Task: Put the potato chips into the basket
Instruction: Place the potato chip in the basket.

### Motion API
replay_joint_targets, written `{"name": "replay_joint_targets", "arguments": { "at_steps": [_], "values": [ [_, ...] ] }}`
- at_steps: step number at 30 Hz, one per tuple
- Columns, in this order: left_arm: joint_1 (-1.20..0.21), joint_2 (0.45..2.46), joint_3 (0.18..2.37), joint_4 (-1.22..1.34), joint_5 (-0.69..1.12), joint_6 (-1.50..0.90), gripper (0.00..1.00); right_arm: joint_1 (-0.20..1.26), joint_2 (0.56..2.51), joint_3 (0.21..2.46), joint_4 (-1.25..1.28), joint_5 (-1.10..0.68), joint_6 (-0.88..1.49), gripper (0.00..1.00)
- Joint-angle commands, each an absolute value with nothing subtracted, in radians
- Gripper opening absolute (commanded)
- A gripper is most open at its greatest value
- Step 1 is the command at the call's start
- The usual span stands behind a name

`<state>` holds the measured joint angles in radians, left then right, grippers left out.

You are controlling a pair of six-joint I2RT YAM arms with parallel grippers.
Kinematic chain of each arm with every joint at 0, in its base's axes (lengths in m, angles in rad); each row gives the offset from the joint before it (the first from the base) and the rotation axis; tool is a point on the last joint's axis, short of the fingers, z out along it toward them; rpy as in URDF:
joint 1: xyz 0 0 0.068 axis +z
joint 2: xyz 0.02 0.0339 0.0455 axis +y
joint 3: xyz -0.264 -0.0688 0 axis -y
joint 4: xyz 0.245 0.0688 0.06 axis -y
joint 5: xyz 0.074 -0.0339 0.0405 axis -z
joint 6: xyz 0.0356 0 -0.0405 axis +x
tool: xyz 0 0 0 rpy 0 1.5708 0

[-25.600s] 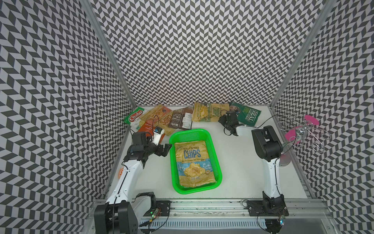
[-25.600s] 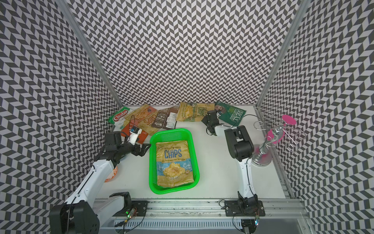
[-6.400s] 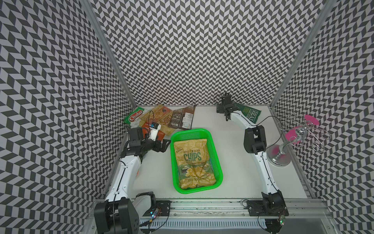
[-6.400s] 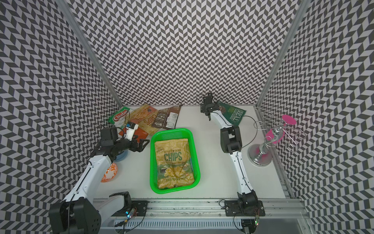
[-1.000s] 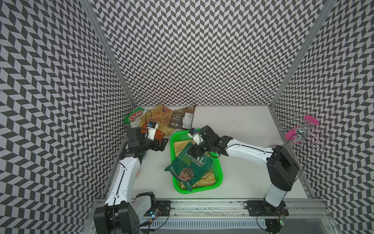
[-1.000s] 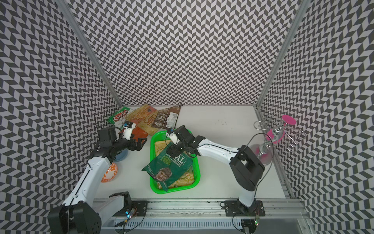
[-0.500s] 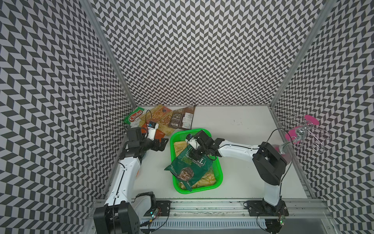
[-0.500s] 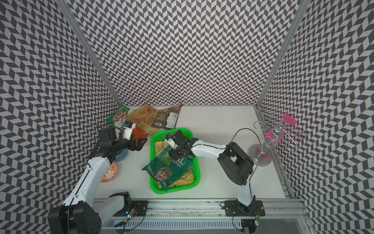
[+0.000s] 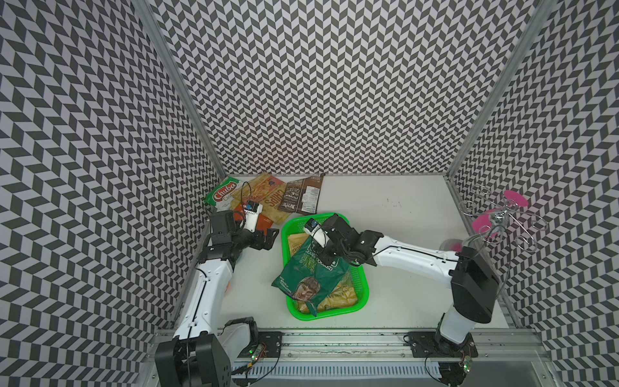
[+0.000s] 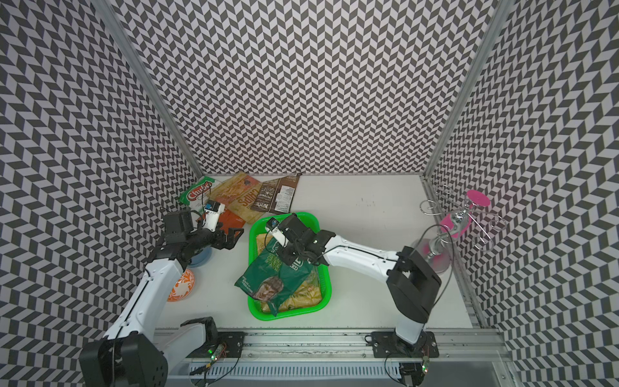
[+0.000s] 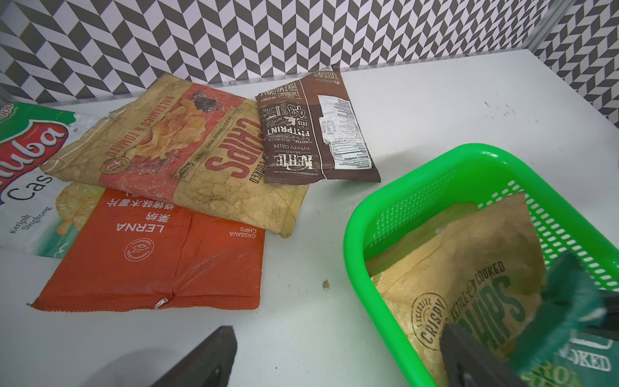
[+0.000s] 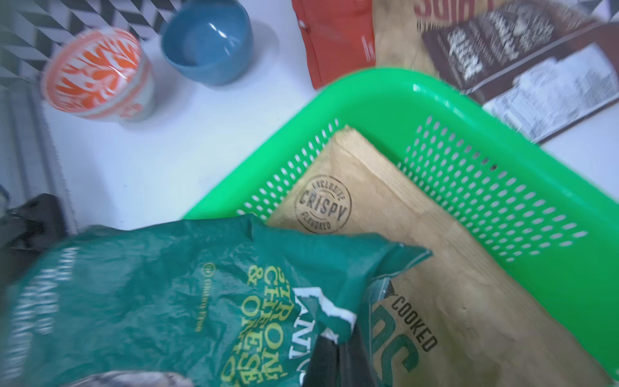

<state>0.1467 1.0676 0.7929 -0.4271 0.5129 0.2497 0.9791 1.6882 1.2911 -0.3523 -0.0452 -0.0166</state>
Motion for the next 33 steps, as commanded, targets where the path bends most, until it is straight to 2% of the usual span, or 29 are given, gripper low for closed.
{"name": "replay_joint_targets", "arguments": {
  "at_steps": [1, 4, 12, 24, 33],
  "values": [
    [0.153, 1.069, 0.793, -0.416, 0.528, 0.259, 0.99, 0.995, 1.581, 1.281, -0.296, -0.034, -0.044, 0.04],
    [0.153, 1.073, 0.793, -0.416, 0.528, 0.26, 0.99, 1.002, 1.508, 1.267, -0.279, -0.044, -0.056, 0.0],
    [0.153, 1.072, 0.793, -0.416, 0.529, 0.26, 0.99, 1.041, 1.326, 1.224, -0.246, -0.076, -0.12, 0.0],
    [0.153, 1.071, 0.795, -0.418, 0.532, 0.258, 0.99, 1.119, 1.304, 1.295, -0.476, 0.116, -0.233, 0.0],
    [0.153, 1.072, 0.797, -0.42, 0.534, 0.258, 0.99, 1.189, 1.289, 1.352, -0.585, 0.193, -0.259, 0.0]
  ]
}}
